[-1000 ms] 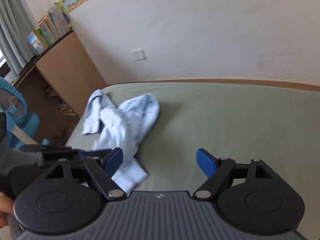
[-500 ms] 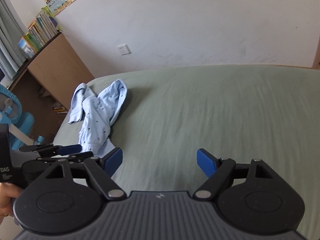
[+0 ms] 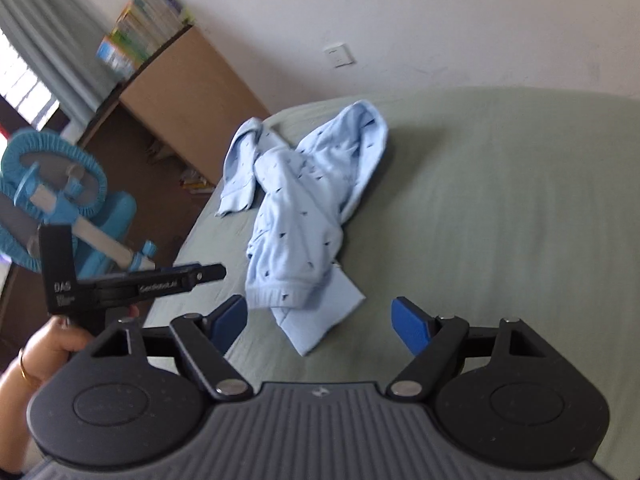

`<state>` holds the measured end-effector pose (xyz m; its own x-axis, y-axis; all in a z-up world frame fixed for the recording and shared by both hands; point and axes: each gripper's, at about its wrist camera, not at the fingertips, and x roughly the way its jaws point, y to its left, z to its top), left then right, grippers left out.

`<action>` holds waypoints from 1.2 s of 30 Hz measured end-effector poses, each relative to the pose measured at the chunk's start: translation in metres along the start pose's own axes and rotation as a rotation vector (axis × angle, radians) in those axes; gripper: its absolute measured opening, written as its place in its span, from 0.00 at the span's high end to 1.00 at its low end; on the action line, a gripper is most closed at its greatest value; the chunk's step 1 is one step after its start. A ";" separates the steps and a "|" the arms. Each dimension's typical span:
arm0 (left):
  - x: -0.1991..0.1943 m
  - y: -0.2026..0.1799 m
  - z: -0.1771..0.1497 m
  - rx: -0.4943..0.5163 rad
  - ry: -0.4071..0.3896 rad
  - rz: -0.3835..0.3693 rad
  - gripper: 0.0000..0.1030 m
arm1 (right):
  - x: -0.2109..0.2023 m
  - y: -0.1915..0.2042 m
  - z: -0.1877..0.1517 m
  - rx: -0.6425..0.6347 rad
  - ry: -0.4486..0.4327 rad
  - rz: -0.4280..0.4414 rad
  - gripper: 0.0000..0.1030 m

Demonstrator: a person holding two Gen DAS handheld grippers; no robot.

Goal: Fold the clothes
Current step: 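Lift the waistband with the left gripper while the right gripper approaches the pants, then close the right gripper on the waistband beside the left gripper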

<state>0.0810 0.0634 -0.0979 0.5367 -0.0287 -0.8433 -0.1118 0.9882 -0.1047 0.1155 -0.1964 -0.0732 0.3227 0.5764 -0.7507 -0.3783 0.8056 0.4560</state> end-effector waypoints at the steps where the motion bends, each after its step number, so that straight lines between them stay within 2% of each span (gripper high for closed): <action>1: 0.003 0.002 0.000 0.022 0.003 0.005 0.57 | 0.006 0.004 0.000 -0.016 0.011 0.002 0.25; 3: 0.011 0.005 0.000 0.063 0.010 0.012 0.57 | 0.019 0.007 0.001 -0.020 0.038 0.020 0.27; 6: 0.027 0.004 0.006 0.071 0.028 -0.058 0.57 | 0.035 0.011 0.009 0.008 0.055 0.029 0.27; 13: 0.062 -0.012 0.022 0.105 0.001 -0.066 0.57 | 0.070 0.021 0.023 -0.003 0.080 -0.006 0.28; 15: 0.067 -0.015 0.025 0.108 -0.006 -0.062 0.57 | 0.079 0.021 0.024 -0.003 0.094 -0.020 0.34; 16: 0.069 -0.016 0.026 0.109 -0.012 -0.060 0.57 | 0.082 0.020 0.025 0.002 0.099 -0.018 0.44; 17: 0.072 -0.018 0.027 0.115 -0.021 -0.057 0.57 | 0.086 0.019 0.024 0.010 0.107 -0.012 0.63; 19: 0.073 -0.020 0.027 0.129 -0.030 -0.056 0.58 | 0.093 0.015 0.023 0.038 0.133 -0.008 0.72; 20: 0.073 -0.020 0.026 0.135 -0.037 -0.055 0.65 | 0.093 0.014 0.023 0.040 0.130 -0.011 0.78; 21: 0.073 -0.021 0.026 0.137 -0.038 -0.059 0.82 | 0.092 0.014 0.022 0.041 0.126 -0.013 0.79; 22: 0.071 -0.022 0.025 0.139 -0.036 -0.064 0.83 | 0.088 0.014 0.022 0.038 0.117 -0.013 0.81; 24: 0.064 -0.026 0.024 0.162 -0.029 -0.046 0.97 | 0.075 0.013 0.023 0.035 0.094 -0.011 0.84; 28: 0.042 -0.030 0.023 0.200 -0.027 -0.035 0.97 | 0.038 0.007 0.029 0.032 0.043 -0.016 0.85; 31: 0.016 -0.042 0.023 0.239 -0.041 -0.057 0.97 | -0.002 -0.002 0.029 0.037 0.002 -0.027 0.86; 36: -0.021 -0.099 0.013 0.356 -0.022 -0.136 0.97 | -0.074 -0.037 0.005 0.048 -0.036 -0.098 0.86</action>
<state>0.0916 -0.0316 -0.0629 0.5451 -0.1642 -0.8221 0.2577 0.9660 -0.0221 0.1100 -0.2686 -0.0317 0.3872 0.4984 -0.7757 -0.3016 0.8635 0.4042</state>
